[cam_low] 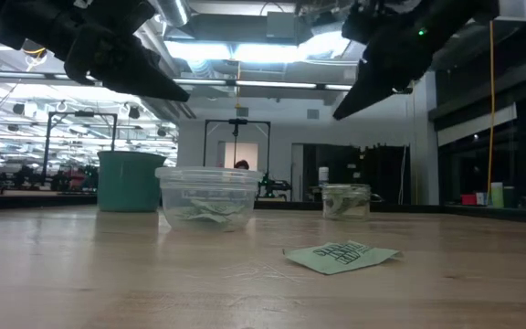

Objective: Pick and place Stevia / Truvia into bins
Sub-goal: Put the white stevia packet into the transparent plastic container

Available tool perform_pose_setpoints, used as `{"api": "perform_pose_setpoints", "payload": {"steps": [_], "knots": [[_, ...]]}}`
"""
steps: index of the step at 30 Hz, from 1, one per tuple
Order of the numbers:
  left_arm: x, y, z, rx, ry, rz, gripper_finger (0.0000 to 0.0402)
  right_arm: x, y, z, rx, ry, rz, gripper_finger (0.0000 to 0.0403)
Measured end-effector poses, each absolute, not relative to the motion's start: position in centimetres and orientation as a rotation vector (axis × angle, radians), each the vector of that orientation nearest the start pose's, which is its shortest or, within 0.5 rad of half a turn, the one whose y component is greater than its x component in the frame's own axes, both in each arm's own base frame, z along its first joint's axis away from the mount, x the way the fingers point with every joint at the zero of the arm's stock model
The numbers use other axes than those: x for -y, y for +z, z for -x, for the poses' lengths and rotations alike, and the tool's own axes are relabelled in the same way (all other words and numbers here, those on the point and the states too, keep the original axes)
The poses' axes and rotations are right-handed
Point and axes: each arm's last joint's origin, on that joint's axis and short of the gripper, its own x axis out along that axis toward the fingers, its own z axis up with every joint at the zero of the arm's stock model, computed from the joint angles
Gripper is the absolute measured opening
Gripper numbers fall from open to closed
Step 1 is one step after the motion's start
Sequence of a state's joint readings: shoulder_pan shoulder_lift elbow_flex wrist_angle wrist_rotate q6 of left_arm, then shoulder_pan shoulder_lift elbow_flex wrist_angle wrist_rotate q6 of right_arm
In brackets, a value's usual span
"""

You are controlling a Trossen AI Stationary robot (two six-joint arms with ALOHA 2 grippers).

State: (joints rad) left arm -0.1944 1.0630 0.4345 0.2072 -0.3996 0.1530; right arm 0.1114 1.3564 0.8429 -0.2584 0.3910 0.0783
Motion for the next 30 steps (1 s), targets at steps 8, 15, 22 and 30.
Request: {"api": "perform_pose_setpoints", "payload": {"steps": [8,15,22,30], "knots": [[3.0,20.0,-21.0,-0.414,0.173,-0.258,0.0004,-5.3,23.1,-27.4,-0.654,-0.205,0.066,0.0004],[3.1,20.0,-21.0,-0.414,0.121,-0.218,0.0004,-7.7,23.1,-26.8,-0.639,-0.145,0.016,0.0017],[4.7,19.9,-20.8,-0.415,-0.075,-0.066,0.0004,-10.3,22.6,-26.1,-0.656,-0.071,0.010,0.0004],[7.1,20.0,-20.0,-0.401,-0.052,-0.028,0.0003,-11.9,22.5,-25.3,-0.675,-0.021,0.014,0.0003]]}}
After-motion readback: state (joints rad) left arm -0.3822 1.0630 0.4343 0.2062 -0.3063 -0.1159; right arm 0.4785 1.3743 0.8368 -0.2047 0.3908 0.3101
